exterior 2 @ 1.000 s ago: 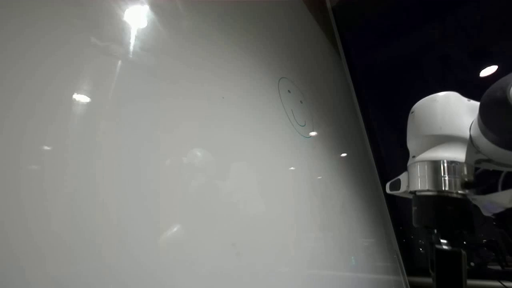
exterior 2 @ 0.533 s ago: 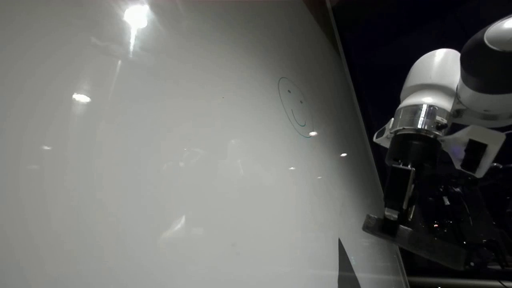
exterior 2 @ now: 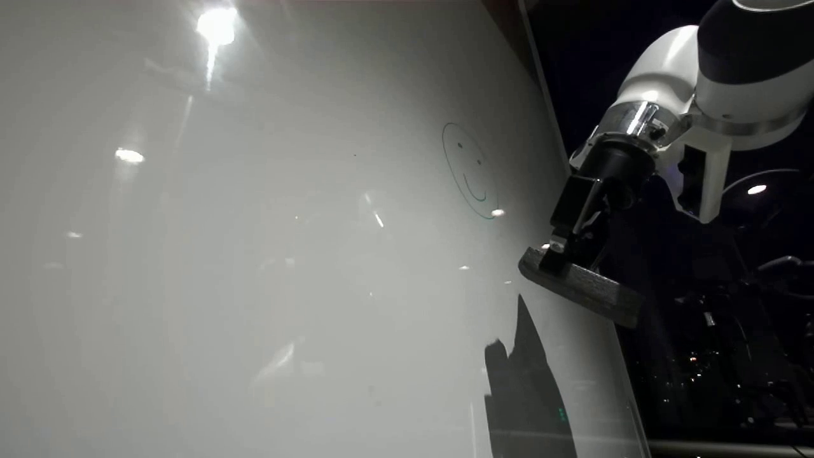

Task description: Erase the drawings on the board

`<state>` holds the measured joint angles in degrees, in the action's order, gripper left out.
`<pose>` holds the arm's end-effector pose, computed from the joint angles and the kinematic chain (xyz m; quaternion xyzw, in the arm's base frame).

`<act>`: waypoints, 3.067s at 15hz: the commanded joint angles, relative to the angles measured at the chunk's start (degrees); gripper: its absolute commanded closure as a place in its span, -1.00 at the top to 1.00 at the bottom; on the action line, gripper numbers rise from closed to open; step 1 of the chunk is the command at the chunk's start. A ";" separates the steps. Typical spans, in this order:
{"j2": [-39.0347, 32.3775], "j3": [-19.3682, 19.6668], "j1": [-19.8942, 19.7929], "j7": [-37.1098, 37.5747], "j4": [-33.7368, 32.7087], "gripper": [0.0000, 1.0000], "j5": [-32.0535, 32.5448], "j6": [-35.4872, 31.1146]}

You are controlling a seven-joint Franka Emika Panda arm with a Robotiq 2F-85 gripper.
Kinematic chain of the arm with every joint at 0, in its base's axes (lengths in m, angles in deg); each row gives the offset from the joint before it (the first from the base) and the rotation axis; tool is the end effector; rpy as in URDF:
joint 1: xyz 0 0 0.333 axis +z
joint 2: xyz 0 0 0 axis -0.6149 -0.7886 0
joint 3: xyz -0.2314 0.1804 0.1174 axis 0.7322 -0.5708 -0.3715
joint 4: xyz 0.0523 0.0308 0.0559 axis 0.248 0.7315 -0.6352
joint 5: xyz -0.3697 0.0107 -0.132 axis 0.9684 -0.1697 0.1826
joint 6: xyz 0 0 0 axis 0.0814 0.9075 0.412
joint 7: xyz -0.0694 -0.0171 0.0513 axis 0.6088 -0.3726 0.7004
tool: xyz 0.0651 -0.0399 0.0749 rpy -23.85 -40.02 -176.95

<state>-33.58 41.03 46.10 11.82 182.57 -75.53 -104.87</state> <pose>0.4088 0.0755 0.5862 -0.9434 -0.0144 -0.3159 0.0997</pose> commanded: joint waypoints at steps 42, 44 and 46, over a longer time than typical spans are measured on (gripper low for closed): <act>-8.31 -2.25 -5.37 3.91 -18.19 -0.36 7.01 -1.27; -8.35 -2.26 -5.40 3.99 -18.14 -0.36 6.98 -1.61; -8.36 -2.26 -5.47 4.14 -18.13 -0.36 6.97 -1.77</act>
<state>-40.18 39.37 41.79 14.73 166.60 -69.37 -104.97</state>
